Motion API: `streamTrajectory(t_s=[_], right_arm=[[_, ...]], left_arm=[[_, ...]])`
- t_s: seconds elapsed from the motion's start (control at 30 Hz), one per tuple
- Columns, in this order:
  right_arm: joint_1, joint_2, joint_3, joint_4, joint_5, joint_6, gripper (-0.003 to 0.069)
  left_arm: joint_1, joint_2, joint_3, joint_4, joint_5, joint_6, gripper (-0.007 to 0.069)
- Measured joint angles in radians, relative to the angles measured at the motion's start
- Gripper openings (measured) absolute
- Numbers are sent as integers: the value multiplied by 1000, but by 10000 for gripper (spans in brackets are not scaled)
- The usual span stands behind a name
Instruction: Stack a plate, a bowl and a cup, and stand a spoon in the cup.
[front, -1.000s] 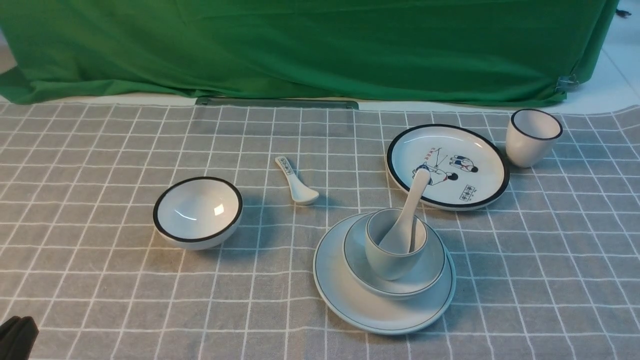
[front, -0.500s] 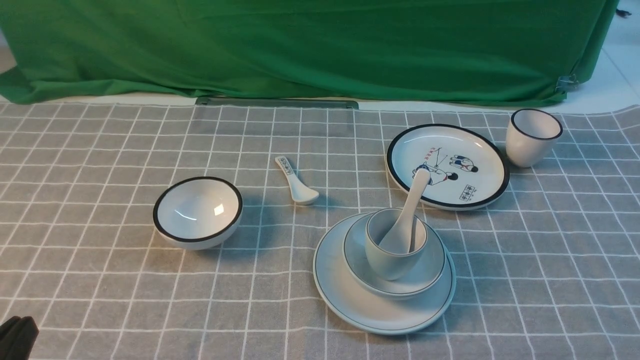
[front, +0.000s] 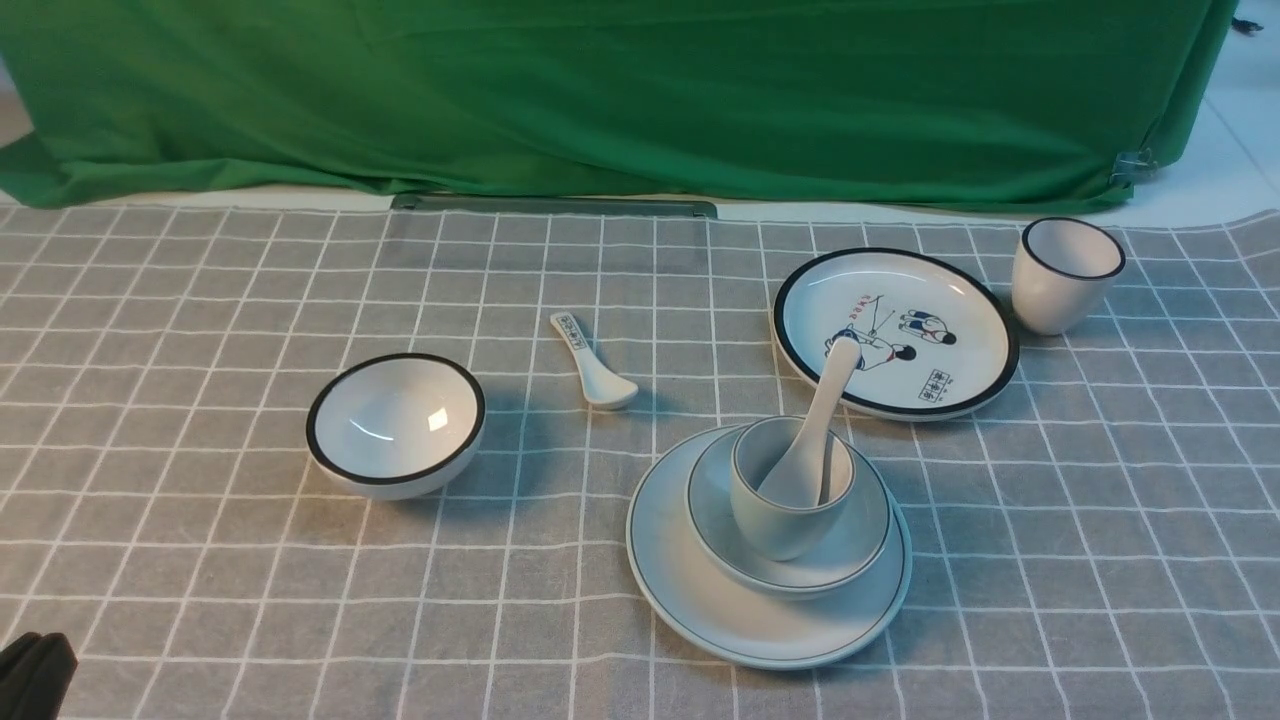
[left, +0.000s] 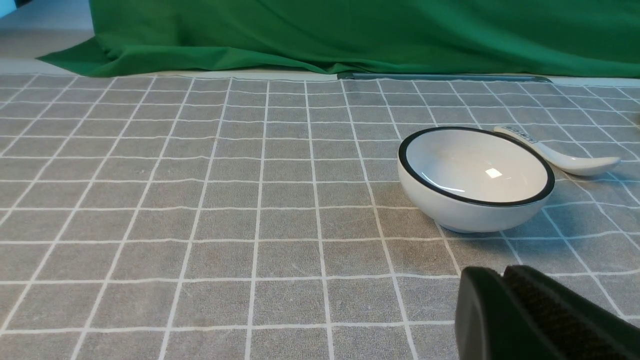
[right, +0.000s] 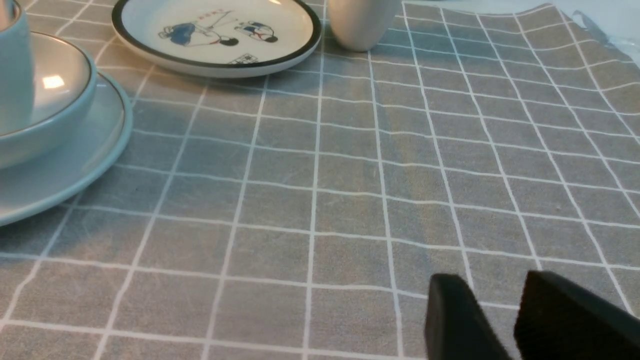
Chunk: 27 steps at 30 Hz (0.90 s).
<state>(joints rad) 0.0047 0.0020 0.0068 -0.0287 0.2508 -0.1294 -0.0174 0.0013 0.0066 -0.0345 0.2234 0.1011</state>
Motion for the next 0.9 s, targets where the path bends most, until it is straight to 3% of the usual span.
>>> streamTrajectory(t_s=[0.9], right_arm=[[0, 0, 0, 0, 0, 0, 239]], left_arm=[[24, 0, 0, 0, 0, 0, 17]])
